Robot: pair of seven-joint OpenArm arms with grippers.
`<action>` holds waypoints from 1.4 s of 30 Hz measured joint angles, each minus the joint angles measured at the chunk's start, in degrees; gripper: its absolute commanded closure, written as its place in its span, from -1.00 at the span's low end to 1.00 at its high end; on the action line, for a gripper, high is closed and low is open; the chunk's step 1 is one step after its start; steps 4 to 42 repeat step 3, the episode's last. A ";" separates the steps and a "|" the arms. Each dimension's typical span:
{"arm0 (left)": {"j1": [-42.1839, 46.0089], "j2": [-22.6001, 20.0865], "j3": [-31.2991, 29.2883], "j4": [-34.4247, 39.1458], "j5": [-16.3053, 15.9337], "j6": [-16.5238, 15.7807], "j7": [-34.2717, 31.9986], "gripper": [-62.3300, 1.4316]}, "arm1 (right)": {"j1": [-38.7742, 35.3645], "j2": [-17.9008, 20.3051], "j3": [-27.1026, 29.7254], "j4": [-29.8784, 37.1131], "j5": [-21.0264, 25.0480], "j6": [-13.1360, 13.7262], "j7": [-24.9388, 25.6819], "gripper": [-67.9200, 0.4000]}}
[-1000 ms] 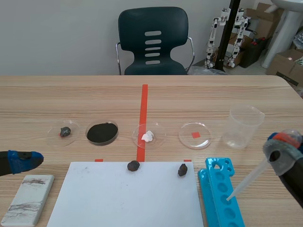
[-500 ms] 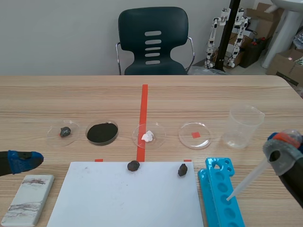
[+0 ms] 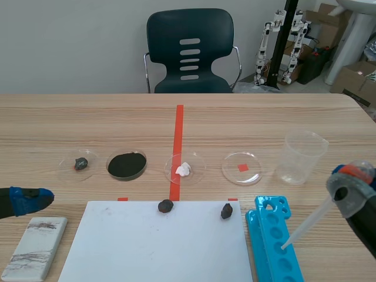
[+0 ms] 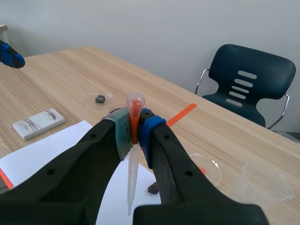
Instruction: Squeeze the dropper onto the mineral
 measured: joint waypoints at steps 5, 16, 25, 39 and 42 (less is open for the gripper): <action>0.00 0.00 0.00 0.00 0.00 0.00 0.00 -0.92 | 0.00 0.00 0.00 0.00 0.00 0.00 0.00 0.96; 0.00 0.00 0.00 0.00 0.00 0.00 0.00 -0.92 | 0.00 0.00 0.00 0.00 0.00 0.00 0.00 0.96; 0.00 0.00 0.00 0.00 0.00 0.00 0.00 -0.92 | 0.00 0.00 0.00 0.00 0.00 0.00 0.00 0.96; 0.00 0.00 0.00 0.00 0.00 0.00 0.00 -0.92 | 0.00 0.00 0.00 0.00 0.00 0.00 0.00 0.96; 0.00 0.00 0.00 0.00 0.00 0.00 0.00 -0.92 | 0.00 0.00 0.00 0.00 0.00 0.00 0.00 0.96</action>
